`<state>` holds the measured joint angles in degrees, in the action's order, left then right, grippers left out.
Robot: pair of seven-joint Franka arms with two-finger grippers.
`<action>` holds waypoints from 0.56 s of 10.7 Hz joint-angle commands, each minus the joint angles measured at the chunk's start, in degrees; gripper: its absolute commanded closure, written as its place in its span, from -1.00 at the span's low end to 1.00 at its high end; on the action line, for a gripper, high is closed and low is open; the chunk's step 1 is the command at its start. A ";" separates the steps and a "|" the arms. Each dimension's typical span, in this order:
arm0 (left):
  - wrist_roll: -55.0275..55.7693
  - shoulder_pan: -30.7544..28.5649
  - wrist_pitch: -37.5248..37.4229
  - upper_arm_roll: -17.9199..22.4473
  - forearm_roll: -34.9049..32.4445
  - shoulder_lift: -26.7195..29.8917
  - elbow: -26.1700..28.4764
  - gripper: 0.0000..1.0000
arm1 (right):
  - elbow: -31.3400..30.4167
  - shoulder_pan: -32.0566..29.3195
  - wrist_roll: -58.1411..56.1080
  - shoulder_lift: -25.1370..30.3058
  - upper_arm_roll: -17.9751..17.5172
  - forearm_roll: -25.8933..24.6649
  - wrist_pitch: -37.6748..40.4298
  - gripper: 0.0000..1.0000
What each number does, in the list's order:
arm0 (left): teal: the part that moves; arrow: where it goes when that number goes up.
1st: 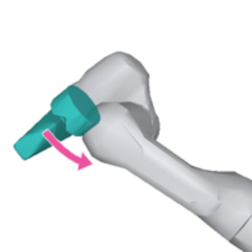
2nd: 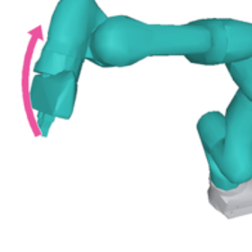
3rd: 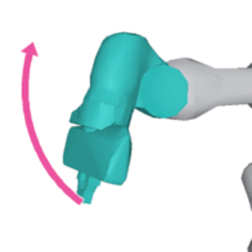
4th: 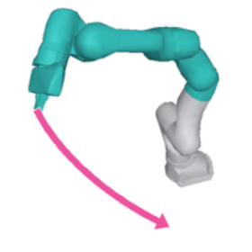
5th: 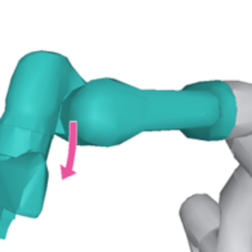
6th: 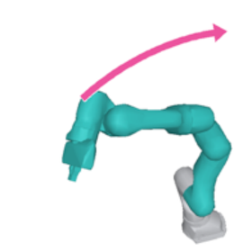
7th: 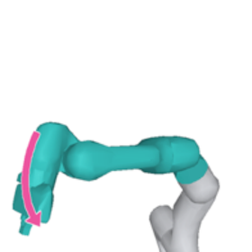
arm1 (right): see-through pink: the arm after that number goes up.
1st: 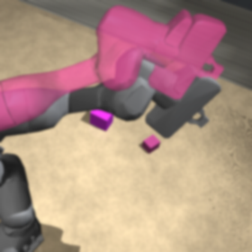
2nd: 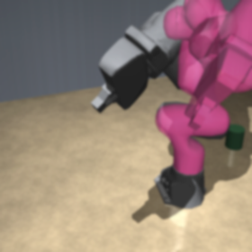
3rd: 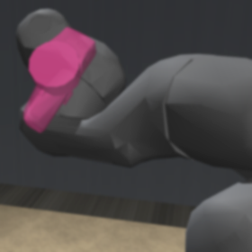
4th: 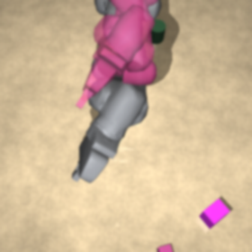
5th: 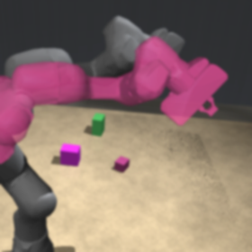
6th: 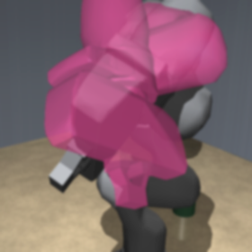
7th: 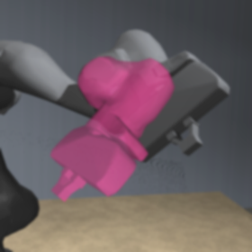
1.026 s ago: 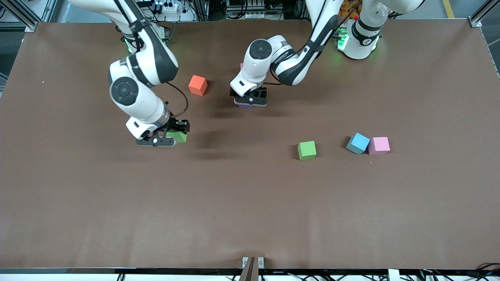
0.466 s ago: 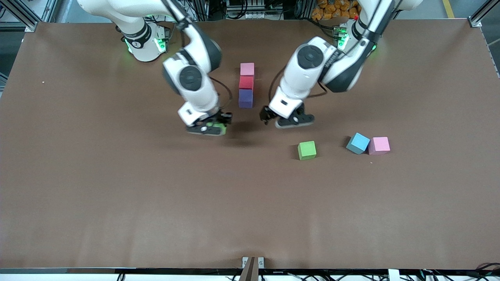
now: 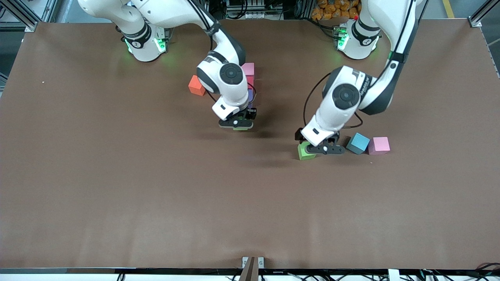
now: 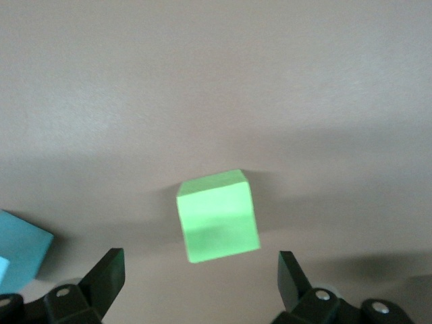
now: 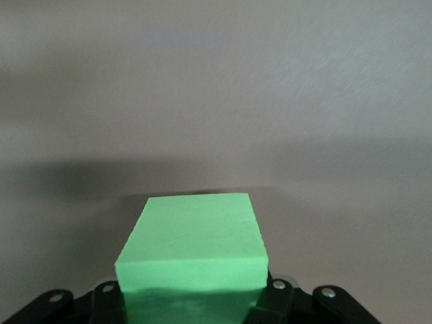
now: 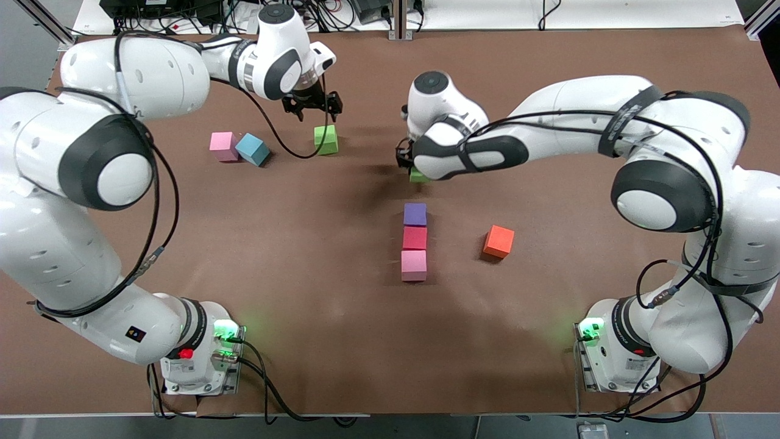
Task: Arrange blocks into number 1
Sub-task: 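Place the green cube against purple with the right gripper while the left grasps green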
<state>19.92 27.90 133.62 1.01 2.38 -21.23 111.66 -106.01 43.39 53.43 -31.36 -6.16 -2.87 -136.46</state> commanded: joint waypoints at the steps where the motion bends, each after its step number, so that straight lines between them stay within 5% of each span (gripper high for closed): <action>1: -3.92 0.40 -2.14 2.06 -0.27 -2.84 -3.11 -1.00 | 1.94 2.13 4.04 -2.56 0.62 -3.09 0.23 1.00; 6: 1.23 1.01 -2.14 2.33 7.99 -6.01 -4.61 -1.00 | 1.68 4.59 6.60 -2.75 0.53 -3.37 1.20 1.00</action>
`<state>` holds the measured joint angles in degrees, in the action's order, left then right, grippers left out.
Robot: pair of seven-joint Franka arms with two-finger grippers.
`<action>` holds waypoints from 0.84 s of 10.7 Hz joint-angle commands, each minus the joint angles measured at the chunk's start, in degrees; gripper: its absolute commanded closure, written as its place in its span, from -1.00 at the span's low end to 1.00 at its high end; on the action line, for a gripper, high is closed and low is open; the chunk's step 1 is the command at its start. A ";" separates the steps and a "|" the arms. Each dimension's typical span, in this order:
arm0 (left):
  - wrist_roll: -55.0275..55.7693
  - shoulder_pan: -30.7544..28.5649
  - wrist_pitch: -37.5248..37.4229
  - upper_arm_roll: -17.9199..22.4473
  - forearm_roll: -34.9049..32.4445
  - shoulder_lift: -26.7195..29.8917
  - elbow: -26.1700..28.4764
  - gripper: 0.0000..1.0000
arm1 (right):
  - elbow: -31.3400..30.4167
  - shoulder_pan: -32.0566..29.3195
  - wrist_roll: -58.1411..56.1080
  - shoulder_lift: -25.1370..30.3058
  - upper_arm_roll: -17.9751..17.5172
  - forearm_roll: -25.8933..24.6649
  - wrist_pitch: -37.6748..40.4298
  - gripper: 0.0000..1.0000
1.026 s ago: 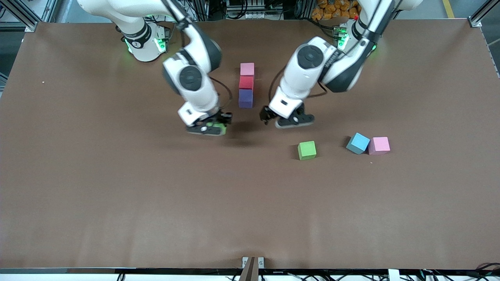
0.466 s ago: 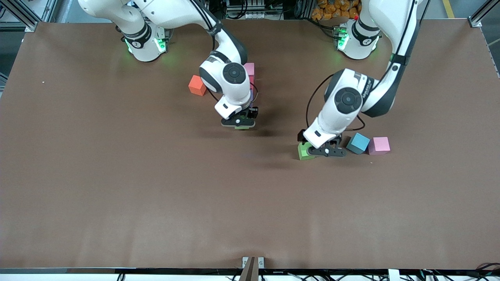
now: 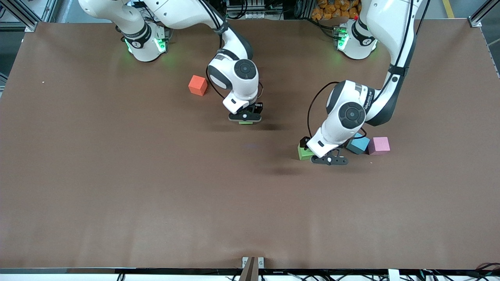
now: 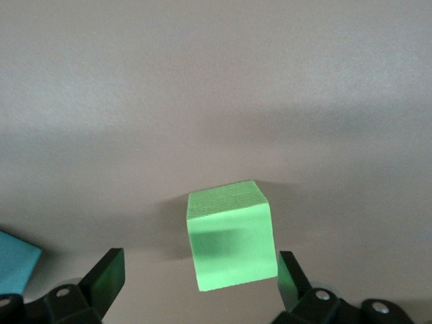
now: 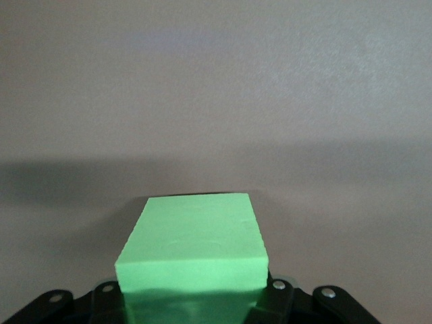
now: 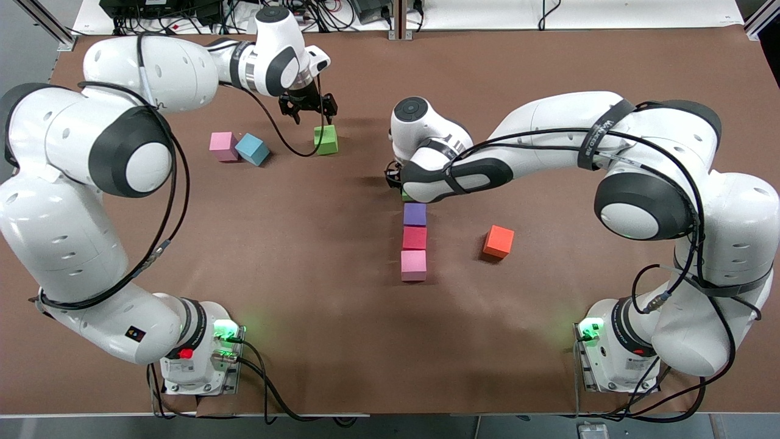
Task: Arrange blocks into number 1
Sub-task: 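Place the green cube against purple with the right gripper while the left grasps green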
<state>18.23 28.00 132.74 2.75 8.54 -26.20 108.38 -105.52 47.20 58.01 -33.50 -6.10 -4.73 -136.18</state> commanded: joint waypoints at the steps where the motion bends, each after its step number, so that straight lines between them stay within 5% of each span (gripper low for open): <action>1: 5.13 1.35 -1.25 0.59 1.48 -1.83 -1.41 -1.00 | 1.29 1.22 2.89 -0.60 0.48 -1.51 1.44 1.00; 7: 8.23 1.88 -0.64 0.59 1.21 -6.14 -3.96 -1.00 | 1.02 2.37 3.60 -0.60 0.57 -1.59 3.12 1.00; 8: 8.23 1.88 -0.64 0.59 1.21 -6.49 -4.57 -1.00 | 0.94 2.37 3.60 -0.60 0.57 -1.51 3.20 0.88; 9: 8.14 1.88 -0.38 0.59 1.21 -7.11 -4.67 -0.71 | 1.02 2.28 3.69 -0.60 0.57 -1.51 3.81 0.22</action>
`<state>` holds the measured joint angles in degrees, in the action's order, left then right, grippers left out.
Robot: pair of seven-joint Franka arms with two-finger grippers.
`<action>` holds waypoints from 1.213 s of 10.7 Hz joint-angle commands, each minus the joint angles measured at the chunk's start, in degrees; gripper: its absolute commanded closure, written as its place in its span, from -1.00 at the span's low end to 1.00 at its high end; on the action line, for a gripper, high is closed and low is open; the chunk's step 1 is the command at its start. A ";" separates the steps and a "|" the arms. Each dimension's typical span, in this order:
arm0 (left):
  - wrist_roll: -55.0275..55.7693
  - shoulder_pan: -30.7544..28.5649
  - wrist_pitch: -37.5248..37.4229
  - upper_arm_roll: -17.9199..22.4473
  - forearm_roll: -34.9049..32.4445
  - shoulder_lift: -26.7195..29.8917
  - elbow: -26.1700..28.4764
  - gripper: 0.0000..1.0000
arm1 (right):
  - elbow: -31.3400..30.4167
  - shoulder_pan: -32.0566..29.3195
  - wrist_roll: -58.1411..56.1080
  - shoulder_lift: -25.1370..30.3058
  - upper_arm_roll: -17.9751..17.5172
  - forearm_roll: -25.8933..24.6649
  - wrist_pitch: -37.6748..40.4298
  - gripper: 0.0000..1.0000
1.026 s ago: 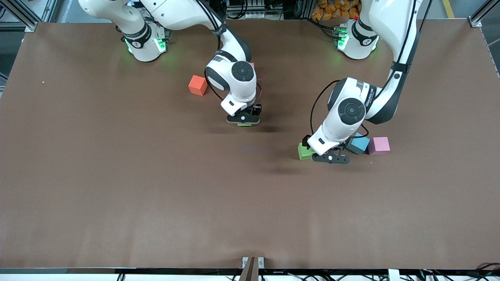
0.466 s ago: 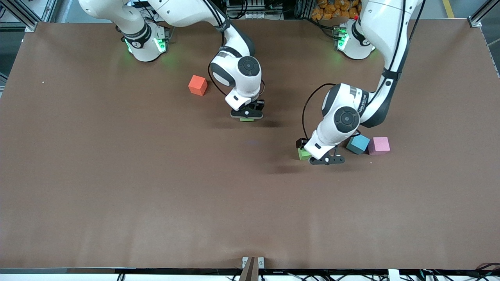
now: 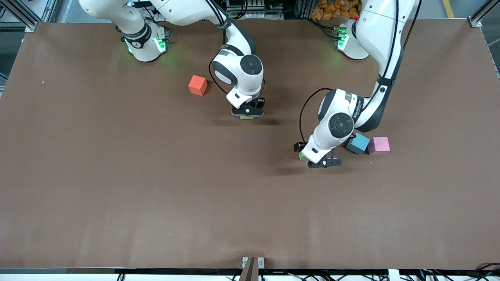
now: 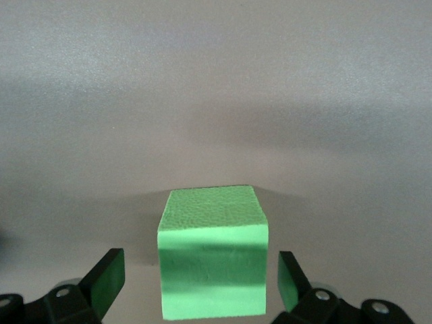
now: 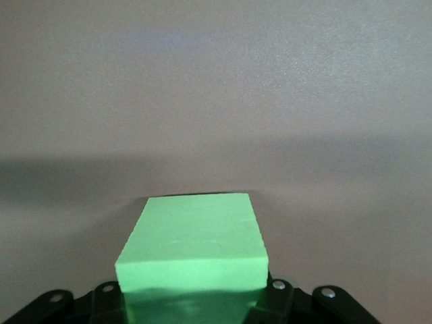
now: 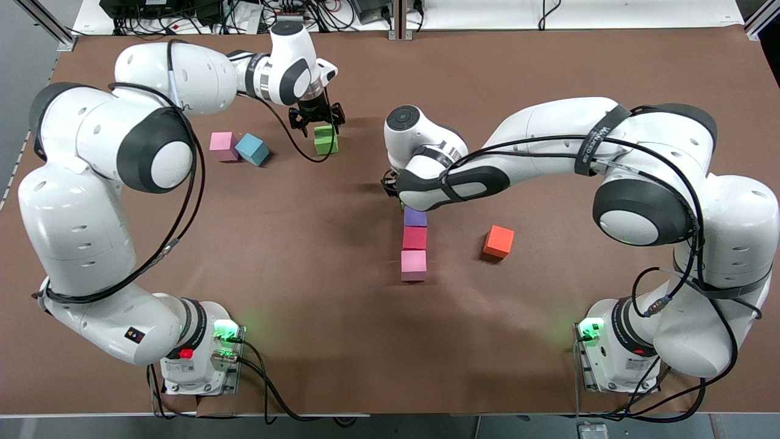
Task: Arrange blocks into number 1
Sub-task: 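Place the green cube against purple with the right gripper while the left grasps green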
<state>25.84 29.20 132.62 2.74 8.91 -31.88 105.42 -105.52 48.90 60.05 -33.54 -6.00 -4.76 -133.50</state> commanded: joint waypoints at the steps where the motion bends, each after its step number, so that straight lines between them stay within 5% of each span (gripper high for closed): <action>1: 0.44 0.68 0.52 0.60 0.68 -1.43 -1.70 -0.17 | 1.11 0.50 4.18 -0.57 0.47 -1.57 2.70 -0.89; 3: 0.18 1.90 0.79 0.69 -0.72 -1.43 -1.62 0.96 | 1.37 0.58 7.19 -0.57 0.47 -1.57 3.15 -1.00; 9: 5.96 6.82 0.71 0.08 -0.73 -0.64 -2.66 1.00 | 3.13 -2.57 5.36 3.55 3.36 -1.57 4.73 -1.00; 13: 13.17 11.65 0.79 -0.45 -0.38 -2.04 -6.26 1.00 | 2.69 -14.59 -11.04 8.48 3.37 -1.22 9.39 -1.00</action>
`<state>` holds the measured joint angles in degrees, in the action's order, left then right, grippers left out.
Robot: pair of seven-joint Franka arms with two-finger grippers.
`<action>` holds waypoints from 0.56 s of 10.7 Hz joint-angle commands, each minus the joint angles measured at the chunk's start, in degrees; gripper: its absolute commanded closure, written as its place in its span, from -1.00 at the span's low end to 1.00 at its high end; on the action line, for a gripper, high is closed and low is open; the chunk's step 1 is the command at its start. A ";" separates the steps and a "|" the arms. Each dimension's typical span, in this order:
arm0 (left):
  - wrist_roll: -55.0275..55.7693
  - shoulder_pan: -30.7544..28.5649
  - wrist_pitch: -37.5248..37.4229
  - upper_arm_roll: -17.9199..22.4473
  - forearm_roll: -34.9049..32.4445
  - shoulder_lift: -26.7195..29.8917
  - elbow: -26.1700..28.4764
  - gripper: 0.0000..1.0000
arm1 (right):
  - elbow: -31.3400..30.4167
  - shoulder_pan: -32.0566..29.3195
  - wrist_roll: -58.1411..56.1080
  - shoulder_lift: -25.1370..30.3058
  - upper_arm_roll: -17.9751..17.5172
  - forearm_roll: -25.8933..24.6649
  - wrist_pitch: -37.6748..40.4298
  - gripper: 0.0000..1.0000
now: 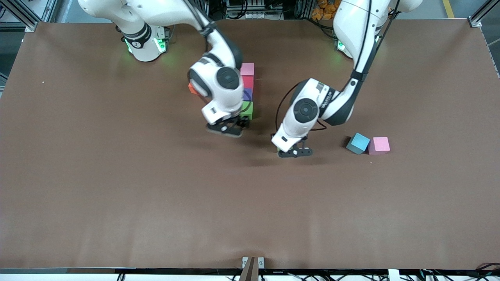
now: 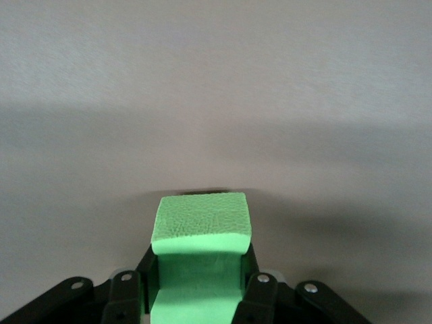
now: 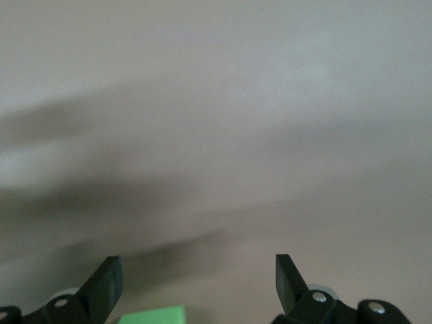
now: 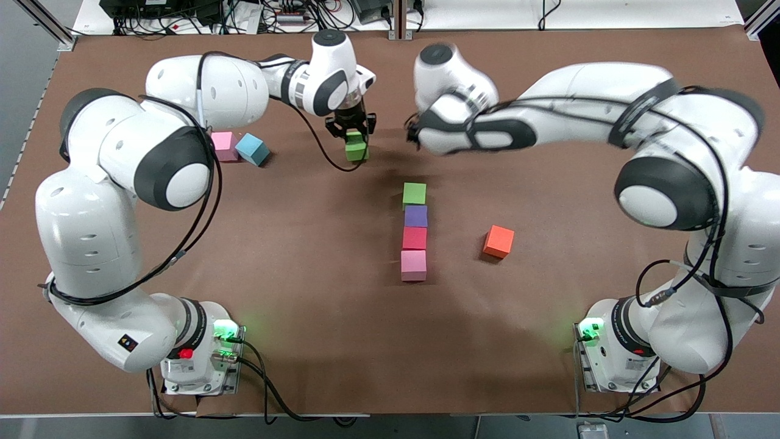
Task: Arrange blocks into number 1
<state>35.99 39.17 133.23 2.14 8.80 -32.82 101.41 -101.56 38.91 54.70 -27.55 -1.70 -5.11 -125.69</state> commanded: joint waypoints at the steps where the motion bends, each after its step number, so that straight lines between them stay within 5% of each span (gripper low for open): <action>1: 3.91 2.83 0.18 0.05 -0.28 -1.62 -3.58 1.00 | -1.36 -7.59 -10.36 3.80 -0.94 -0.78 2.55 -1.00; 6: 4.09 8.72 0.10 0.14 -0.02 -4.00 -7.19 1.00 | -4.07 -24.28 -35.24 10.66 -1.02 -0.26 10.21 -1.00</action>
<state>39.05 46.24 133.33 1.73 8.80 -35.42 96.81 -102.18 19.06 24.51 -20.31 -1.56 -5.17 -115.45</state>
